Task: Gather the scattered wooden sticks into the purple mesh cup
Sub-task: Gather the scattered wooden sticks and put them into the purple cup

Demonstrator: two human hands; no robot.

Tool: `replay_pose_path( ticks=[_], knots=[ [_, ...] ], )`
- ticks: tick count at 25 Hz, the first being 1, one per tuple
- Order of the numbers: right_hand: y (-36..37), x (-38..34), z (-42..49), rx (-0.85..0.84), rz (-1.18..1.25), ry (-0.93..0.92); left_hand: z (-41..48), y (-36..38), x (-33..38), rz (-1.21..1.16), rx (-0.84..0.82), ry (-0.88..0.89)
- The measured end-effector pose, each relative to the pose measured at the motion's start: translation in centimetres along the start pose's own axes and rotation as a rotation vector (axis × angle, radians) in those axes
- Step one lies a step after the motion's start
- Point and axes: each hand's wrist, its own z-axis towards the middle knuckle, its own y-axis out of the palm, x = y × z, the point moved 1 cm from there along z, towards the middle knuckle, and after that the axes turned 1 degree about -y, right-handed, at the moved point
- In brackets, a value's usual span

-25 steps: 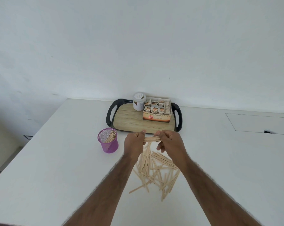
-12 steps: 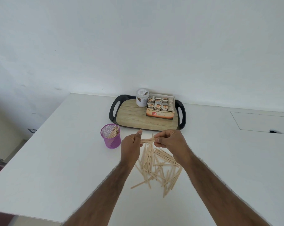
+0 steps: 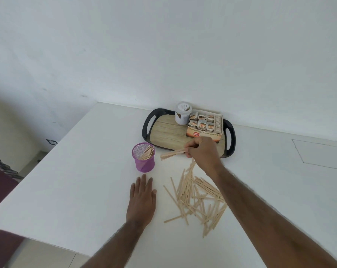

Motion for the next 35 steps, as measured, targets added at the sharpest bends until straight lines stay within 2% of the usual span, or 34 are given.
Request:
replay_pose_path(
  ticks=[7,13,20,23,26,29,32,35],
  knots=[
    [7.2,-4.7,3.9,-0.067,-0.348,-0.345,0.0,0.1,-0.1,0.052,-0.02,-0.003],
    [12.5,-4.1,4.9,-0.223,-0.647,-0.44,0.1,0.2,-0.1,0.068,0.016,0.016],
    [14.0,-3.2,4.6,-0.291,-0.784,-0.521,0.1,0.5,-0.3,0.087,0.038,0.024],
    [13.2,-3.0,4.7,-0.252,-0.762,-0.547,0.2,0.5,-0.3,0.092,0.04,0.023],
    [10.2,-1.5,4.9,-0.153,-0.634,-0.452,0.3,0.7,-0.5,0.077,0.021,0.014],
    [4.7,2.7,4.4,-0.104,-0.525,-0.22,0.3,0.6,-0.4,0.068,0.012,0.014],
    [-1.6,9.1,2.3,-0.126,-0.555,0.09,0.1,0.5,-0.6,0.069,-0.003,0.049],
    [-6.4,14.3,-1.2,-0.09,-0.626,0.284,0.0,0.7,0.1,0.044,-0.045,0.158]
  ],
)
